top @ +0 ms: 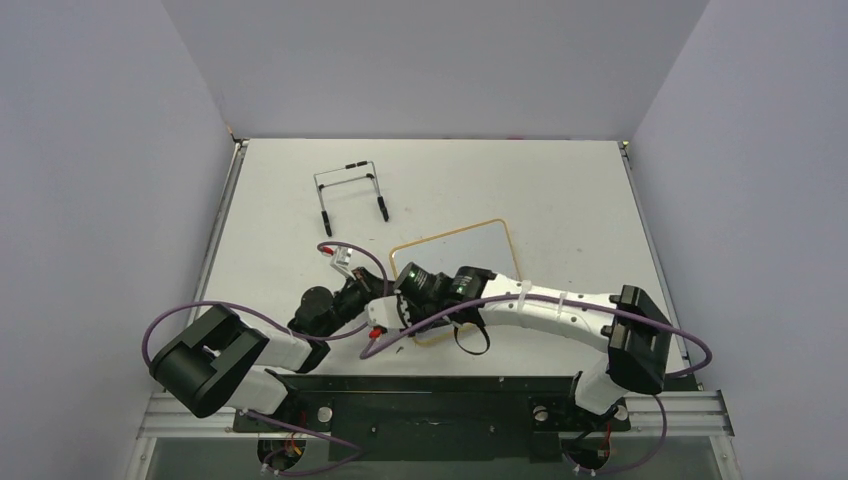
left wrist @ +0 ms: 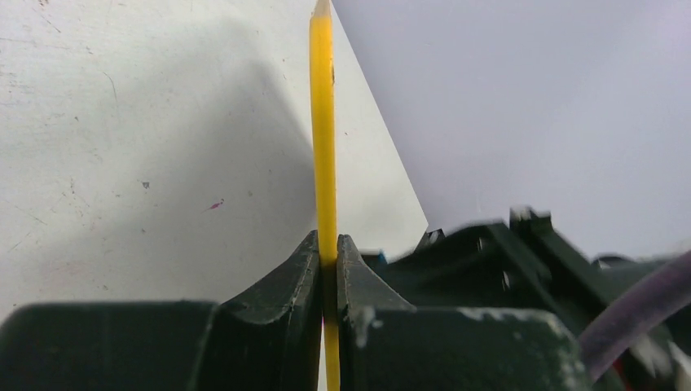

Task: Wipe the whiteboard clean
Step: Erase the whiteboard at the whiteboard stand.

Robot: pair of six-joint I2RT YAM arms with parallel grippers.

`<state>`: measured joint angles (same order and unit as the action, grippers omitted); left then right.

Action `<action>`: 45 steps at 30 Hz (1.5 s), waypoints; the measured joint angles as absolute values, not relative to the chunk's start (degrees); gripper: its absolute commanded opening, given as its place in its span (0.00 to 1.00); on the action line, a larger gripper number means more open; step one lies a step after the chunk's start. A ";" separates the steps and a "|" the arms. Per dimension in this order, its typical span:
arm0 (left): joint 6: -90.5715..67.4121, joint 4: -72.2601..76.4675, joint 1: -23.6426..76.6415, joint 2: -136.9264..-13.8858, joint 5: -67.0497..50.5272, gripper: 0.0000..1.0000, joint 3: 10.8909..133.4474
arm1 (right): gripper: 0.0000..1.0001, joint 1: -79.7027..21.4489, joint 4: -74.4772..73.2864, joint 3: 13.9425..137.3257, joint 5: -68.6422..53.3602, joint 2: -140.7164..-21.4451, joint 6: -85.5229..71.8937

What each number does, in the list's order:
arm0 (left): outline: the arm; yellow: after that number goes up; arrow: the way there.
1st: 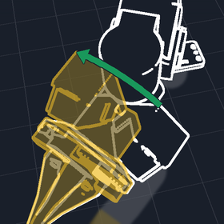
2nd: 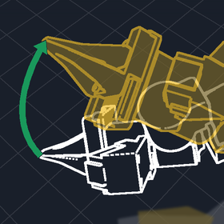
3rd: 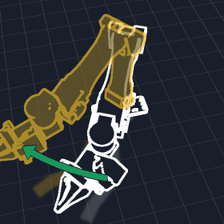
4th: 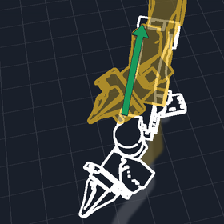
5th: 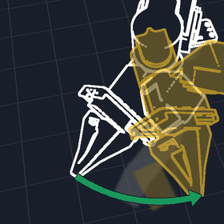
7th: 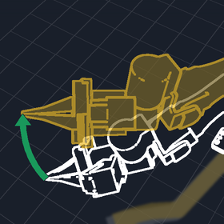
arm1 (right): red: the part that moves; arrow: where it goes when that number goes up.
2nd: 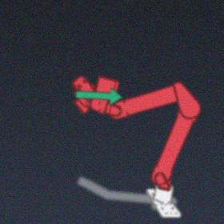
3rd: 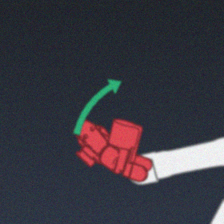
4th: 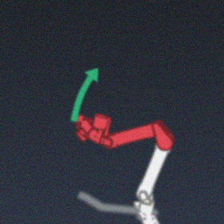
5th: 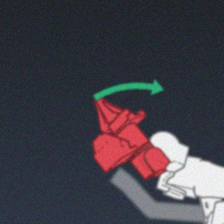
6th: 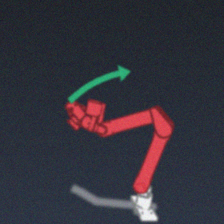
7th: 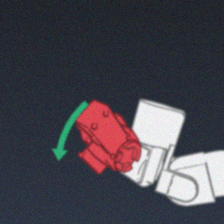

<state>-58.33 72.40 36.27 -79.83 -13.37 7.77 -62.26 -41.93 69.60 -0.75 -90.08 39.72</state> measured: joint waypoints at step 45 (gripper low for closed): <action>-57.87 72.36 35.88 -80.20 -12.73 0.00 7.73 | 0.00 -62.13 -40.58 64.10 1.10 -89.23 41.36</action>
<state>-57.87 72.36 35.88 -80.20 -12.73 7.73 -62.13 -40.58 64.10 1.10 -89.23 41.36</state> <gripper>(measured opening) 0.049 0.218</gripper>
